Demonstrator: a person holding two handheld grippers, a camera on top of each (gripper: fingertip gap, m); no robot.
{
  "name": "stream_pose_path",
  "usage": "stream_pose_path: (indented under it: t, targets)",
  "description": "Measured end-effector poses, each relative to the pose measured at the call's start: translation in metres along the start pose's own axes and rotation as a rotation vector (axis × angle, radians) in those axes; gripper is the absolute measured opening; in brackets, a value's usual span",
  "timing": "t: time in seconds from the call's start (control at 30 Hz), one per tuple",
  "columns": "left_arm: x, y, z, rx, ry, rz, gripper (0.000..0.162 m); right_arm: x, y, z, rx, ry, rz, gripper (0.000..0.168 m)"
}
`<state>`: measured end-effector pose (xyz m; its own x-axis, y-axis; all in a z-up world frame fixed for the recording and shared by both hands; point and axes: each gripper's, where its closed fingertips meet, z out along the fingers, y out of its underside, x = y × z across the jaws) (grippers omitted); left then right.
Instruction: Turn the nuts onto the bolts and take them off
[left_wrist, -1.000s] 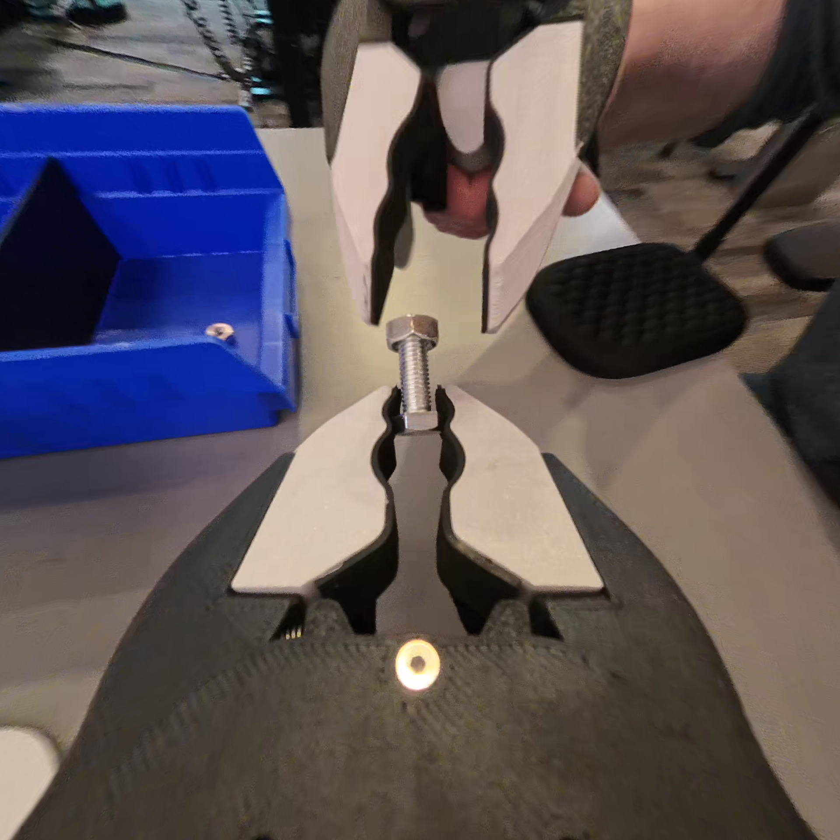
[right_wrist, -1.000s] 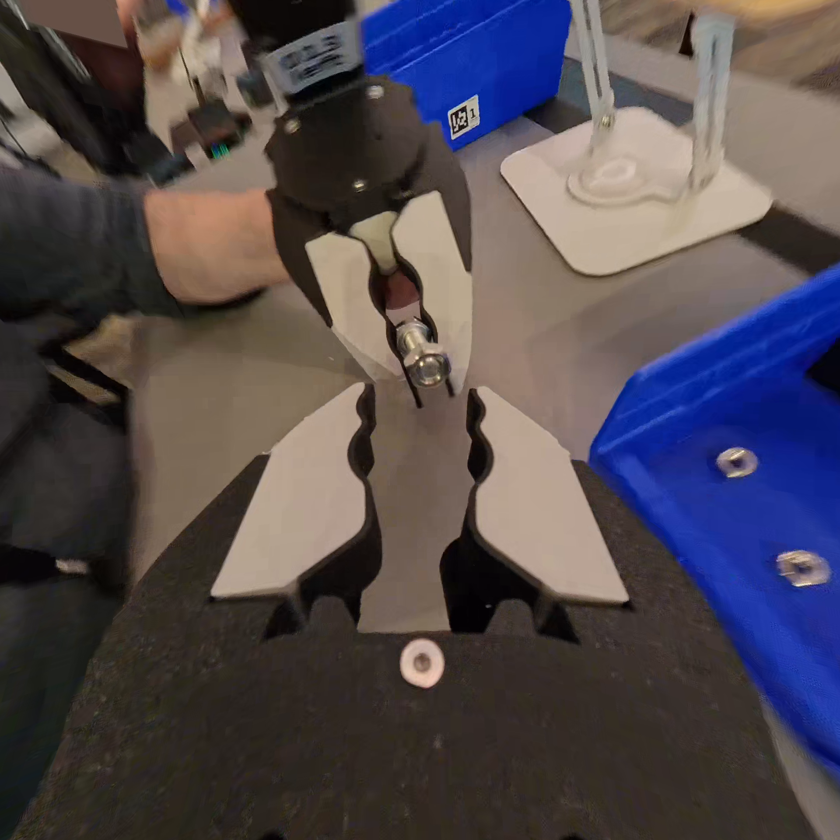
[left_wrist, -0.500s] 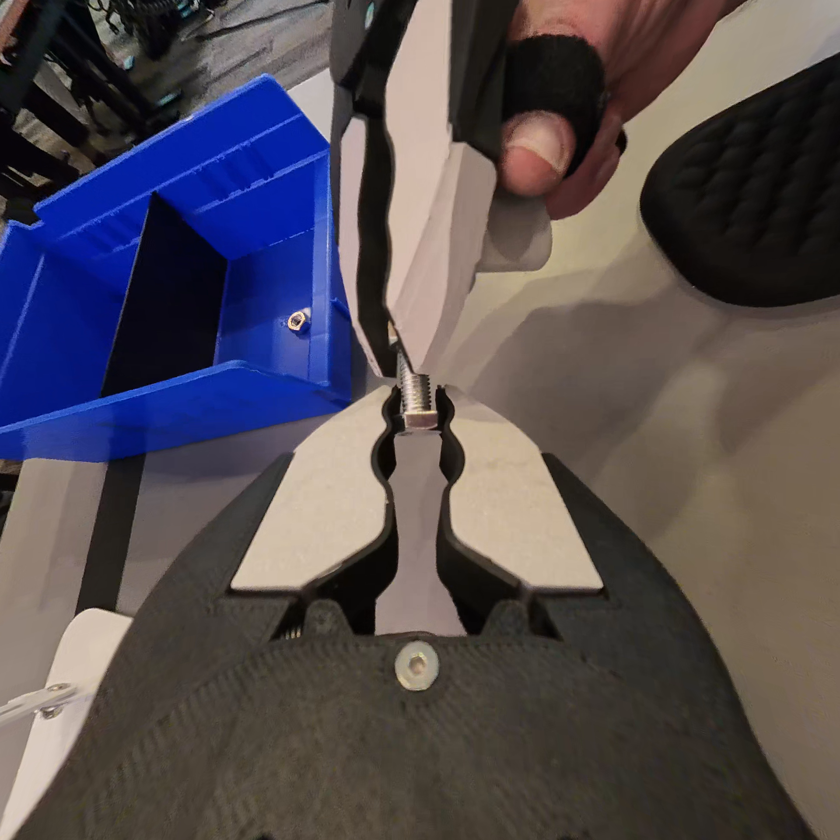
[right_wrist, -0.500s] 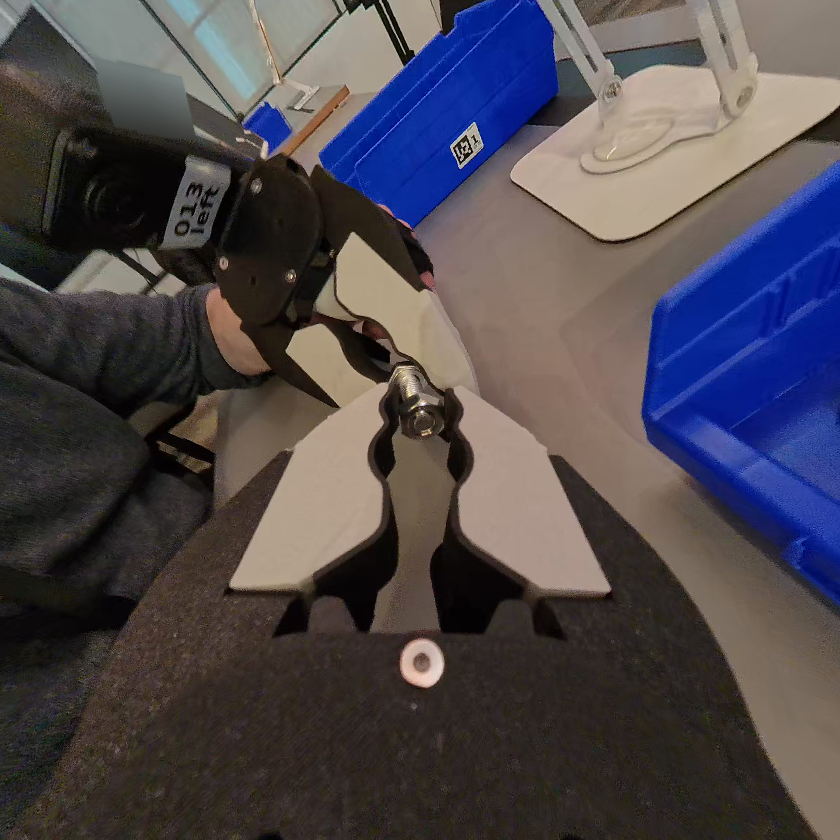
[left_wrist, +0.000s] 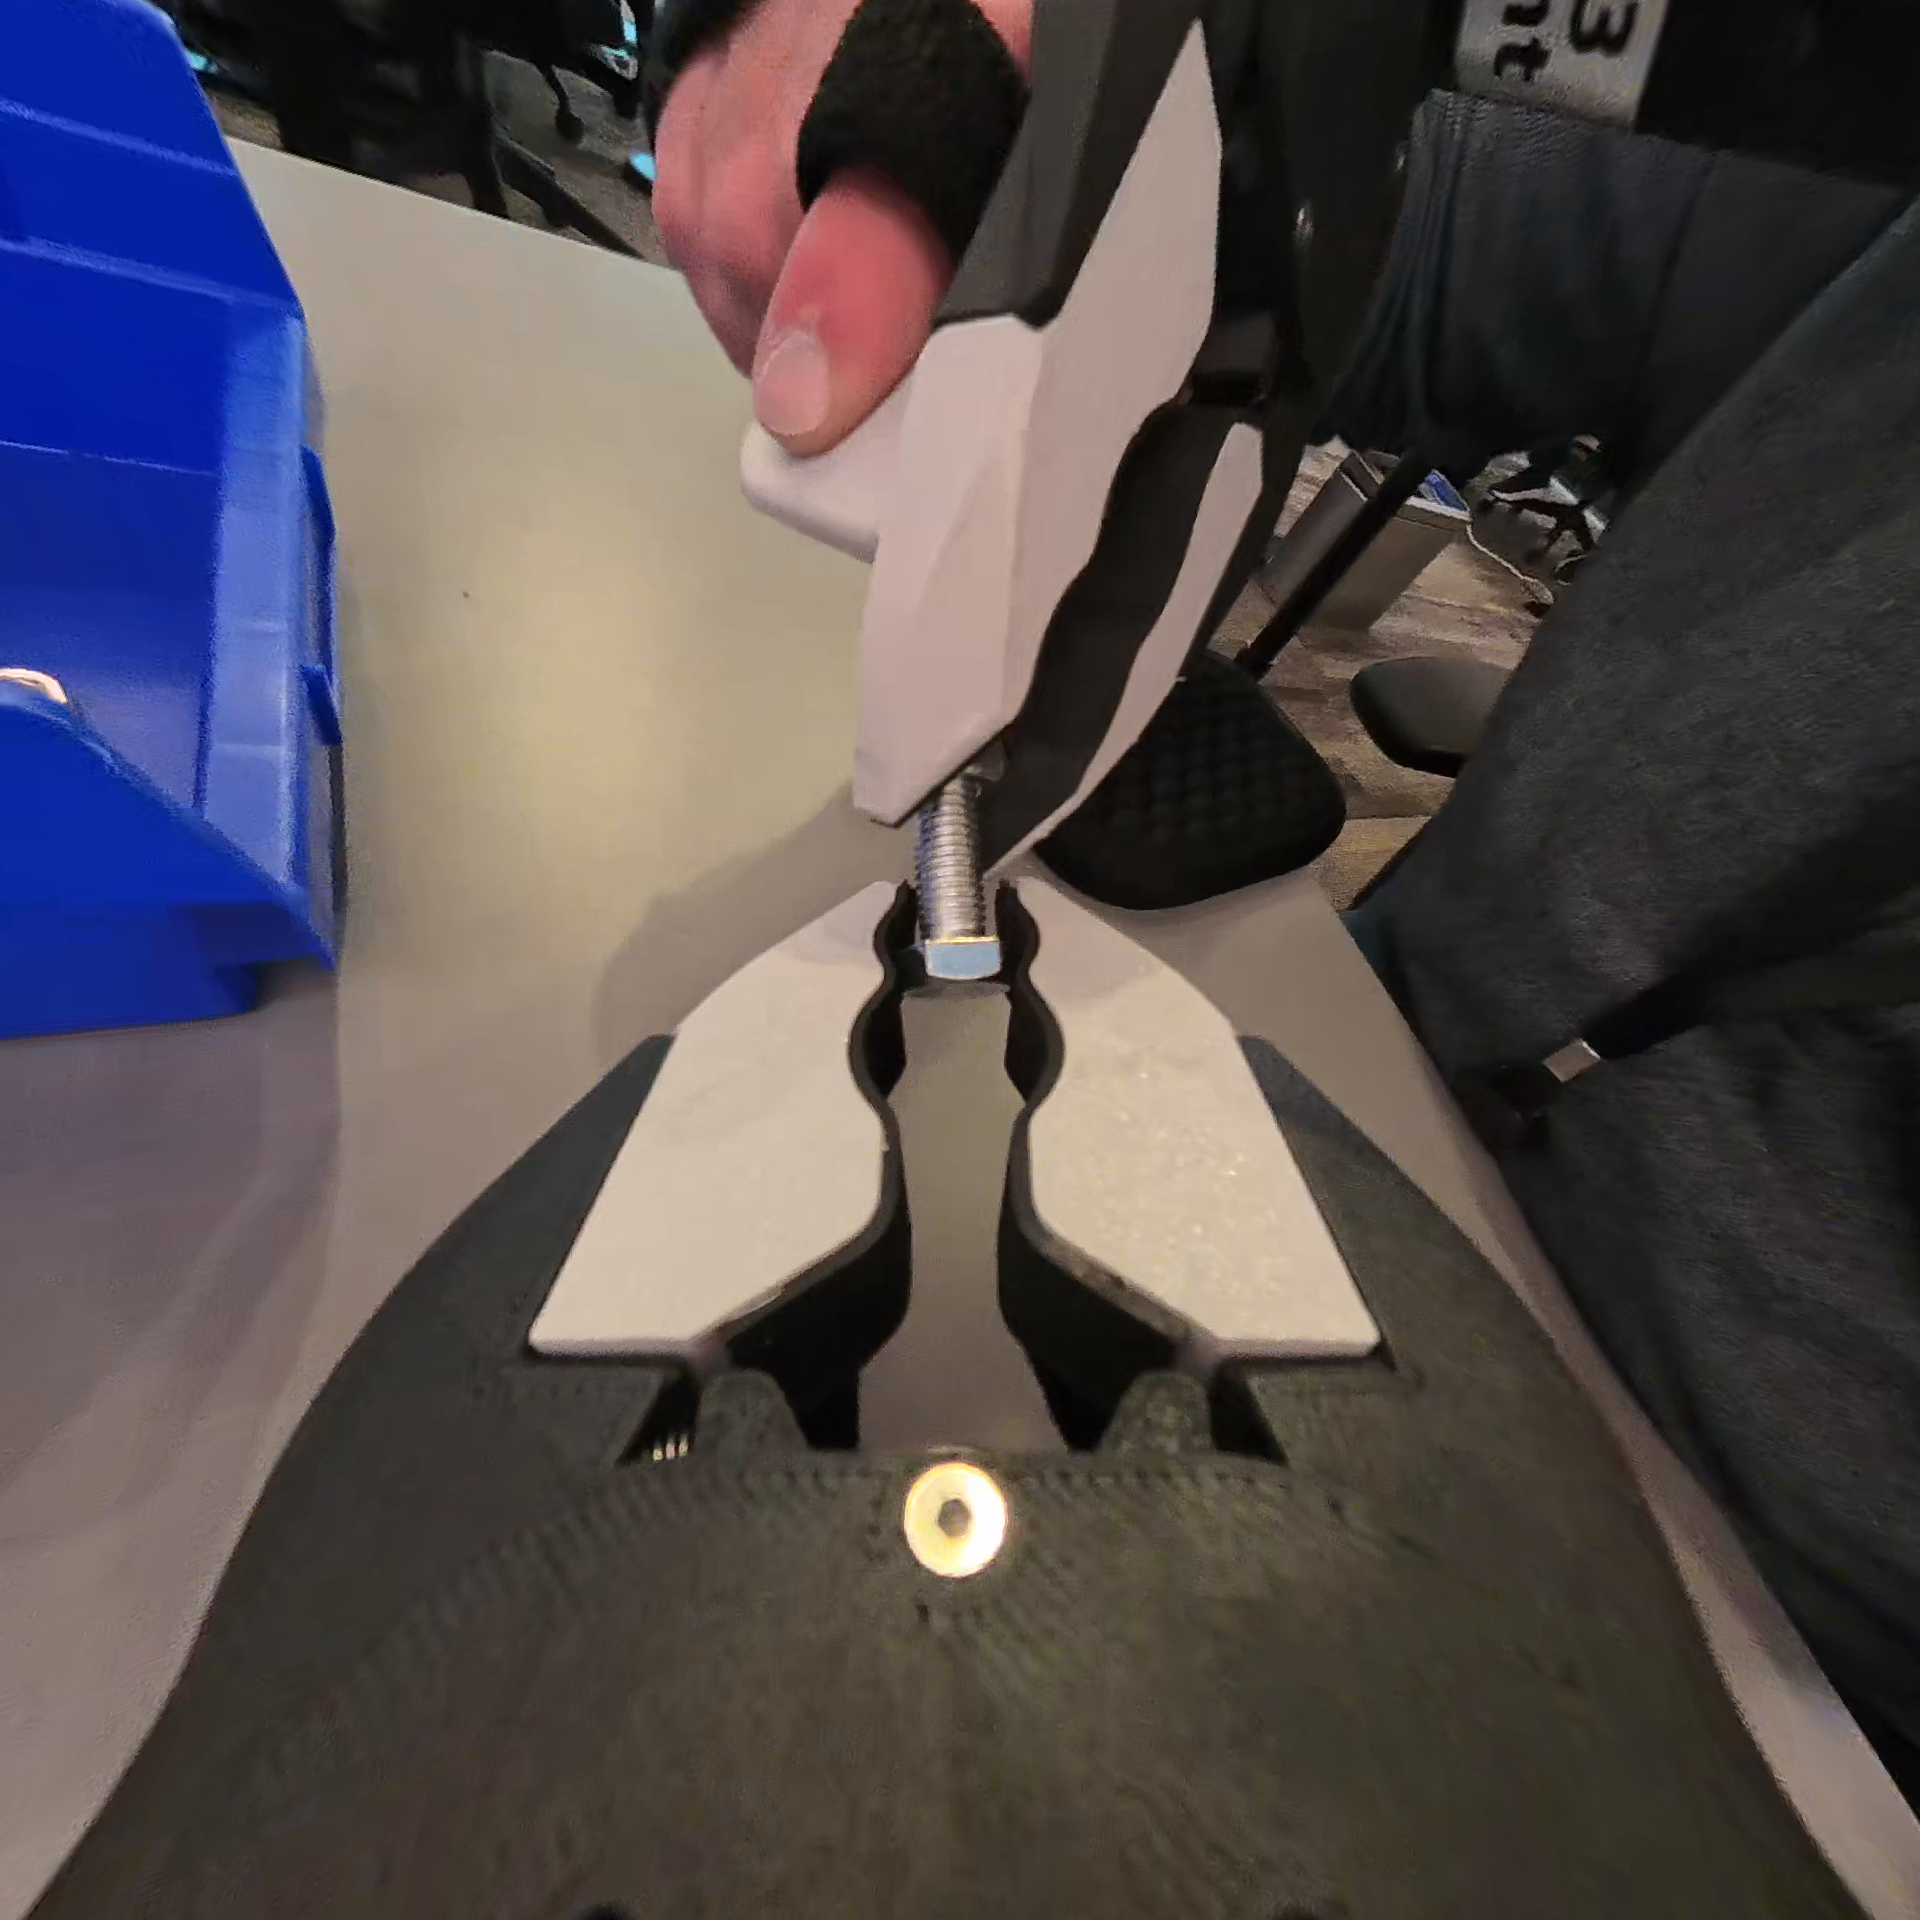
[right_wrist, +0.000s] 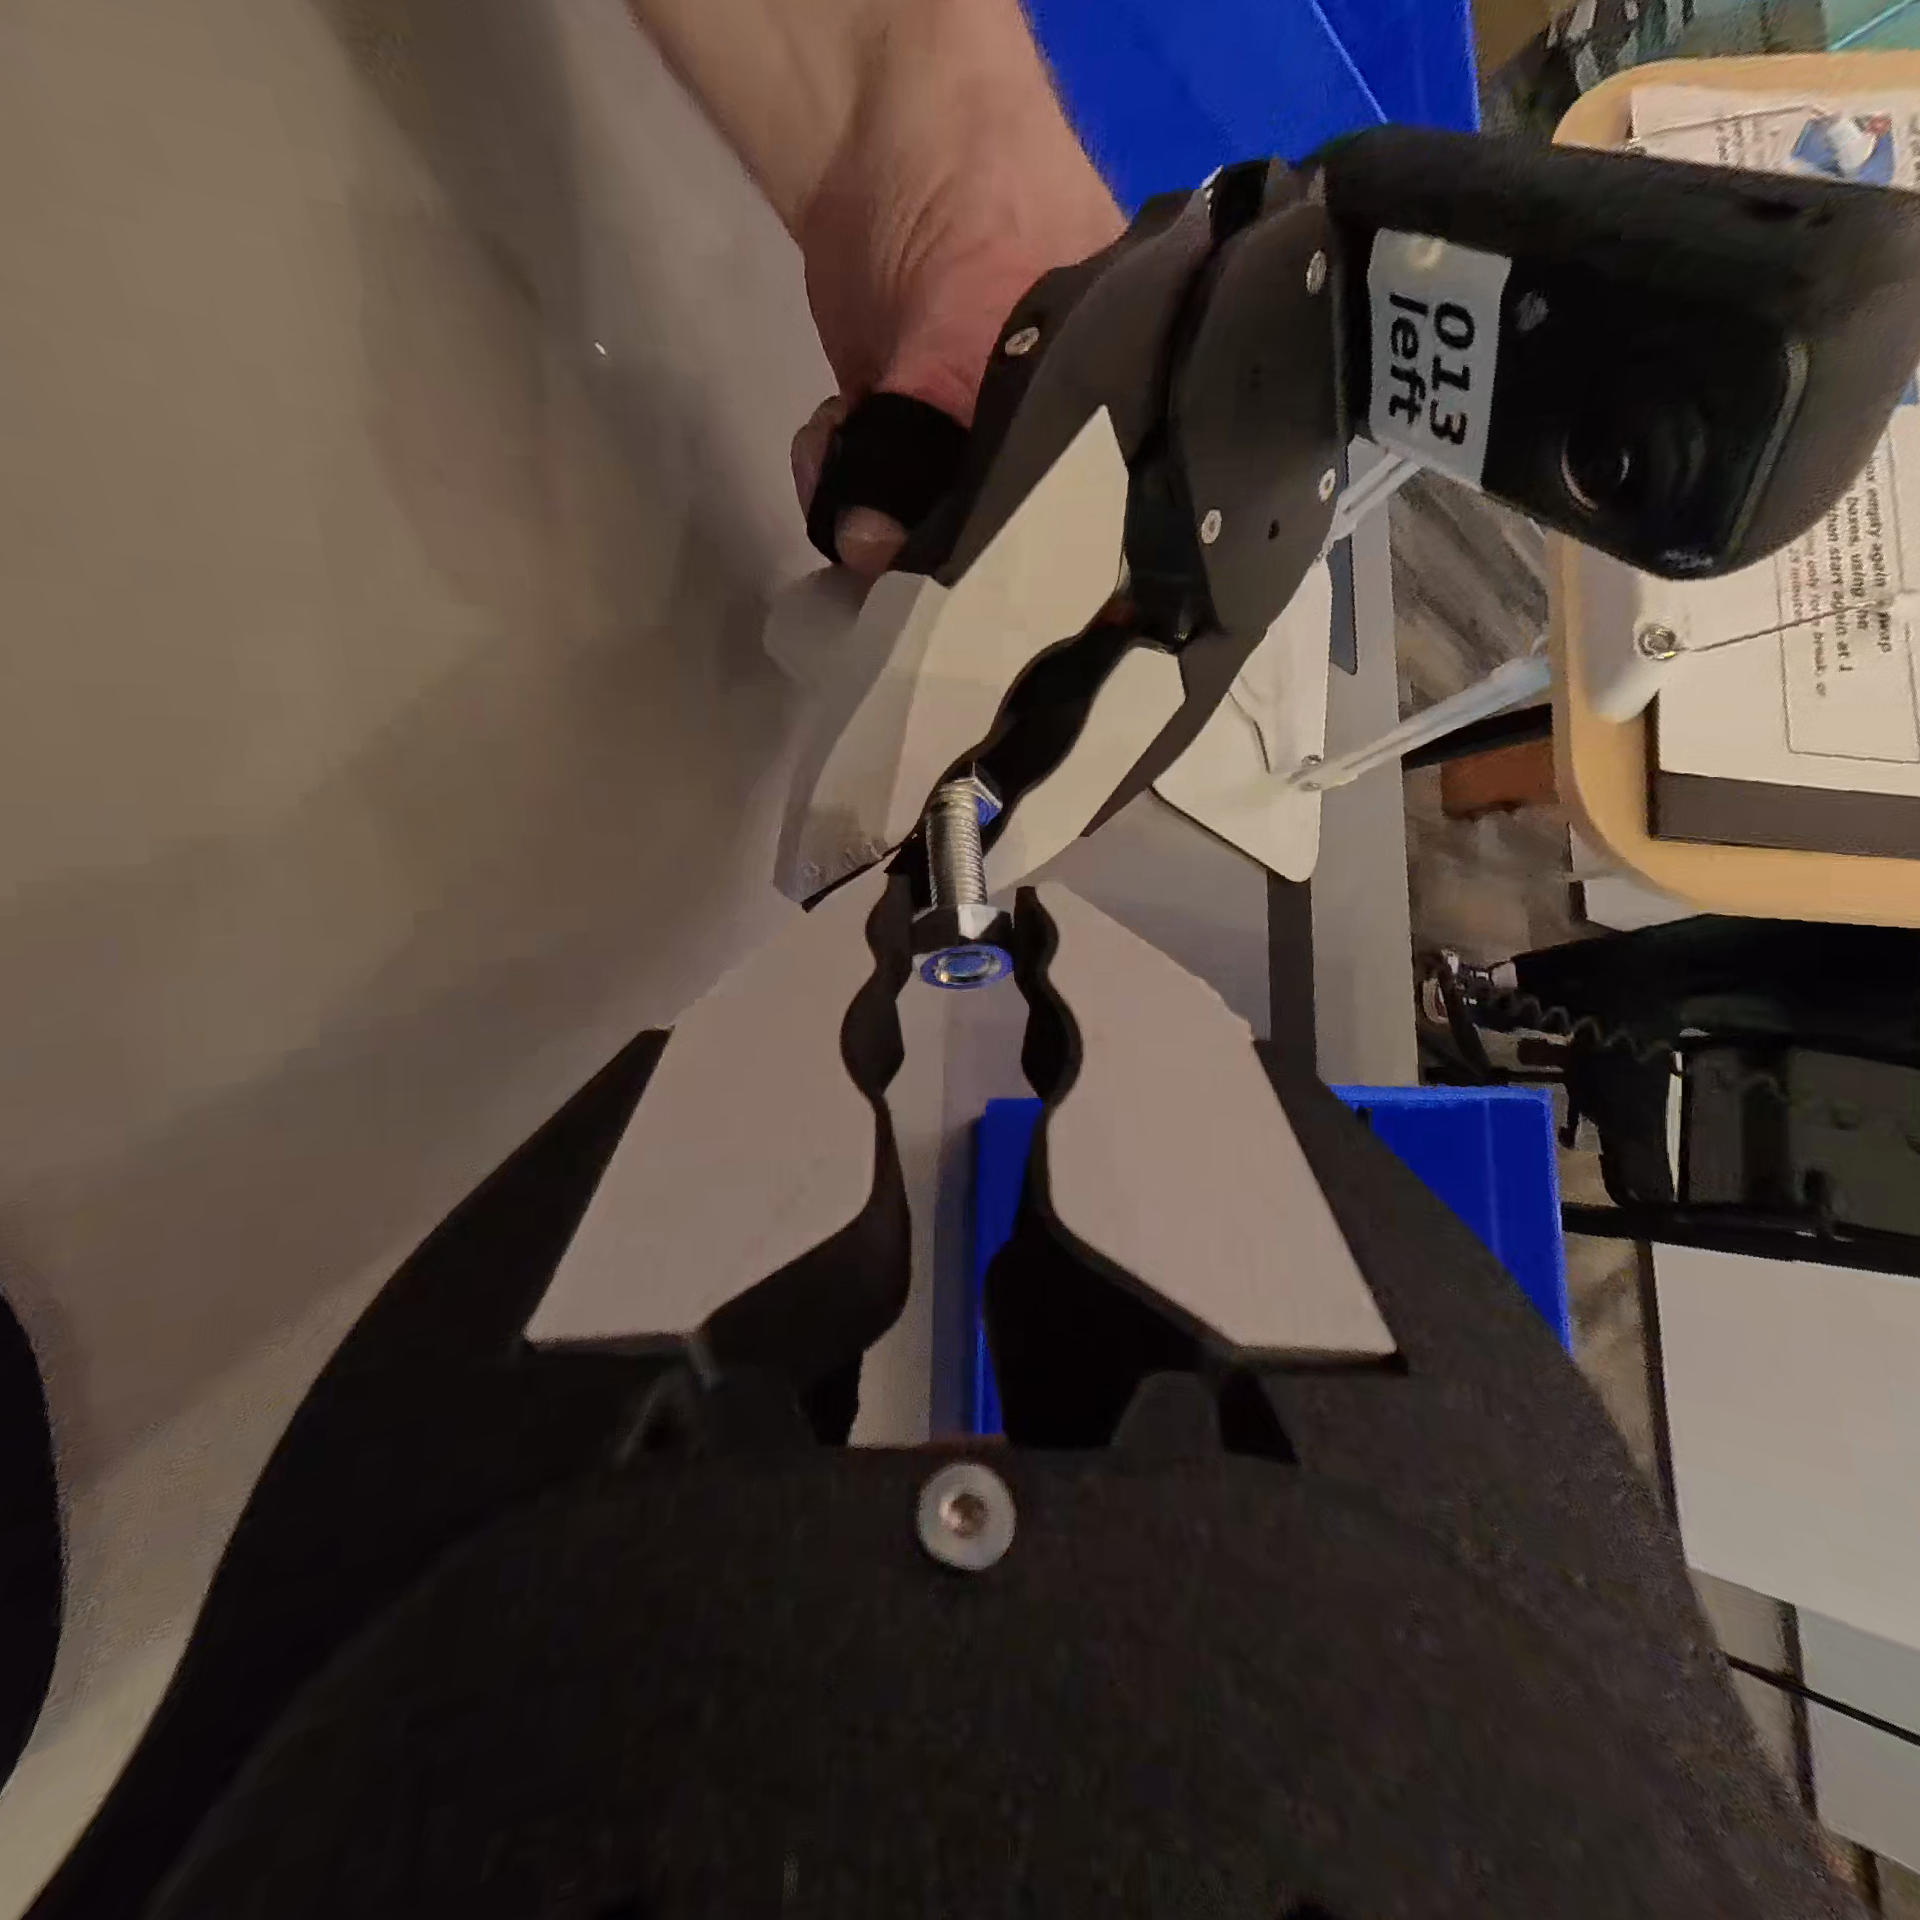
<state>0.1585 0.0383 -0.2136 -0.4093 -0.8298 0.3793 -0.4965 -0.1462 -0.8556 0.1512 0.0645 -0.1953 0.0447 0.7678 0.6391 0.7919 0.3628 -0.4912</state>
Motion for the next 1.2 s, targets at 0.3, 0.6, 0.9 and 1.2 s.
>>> stream_pose_path:
  t: [0.3, 0.6, 0.9, 1.2]
  targets:
    - [-0.015, -0.014, -0.012, 0.013, -0.212, 0.146, 0.015, 0.020, 0.001, -0.014, 0.248, -0.126, 0.840, 0.037]
    - [-0.027, -0.013, -0.011, -0.113, -0.457, 0.336, 0.015, 0.006, 0.008, -0.005, 0.388, -0.314, 1.271, 0.024]
    - [-0.028, -0.009, -0.010, -0.125, -0.445, 0.326, 0.015, 0.005, 0.005, -0.004, 0.356, -0.281, 1.155, 0.018]
    - [-0.023, 0.009, -0.001, -0.186, -0.314, 0.222, 0.015, -0.001, 0.006, -0.002, 0.075, -0.185, 0.604, 0.018]
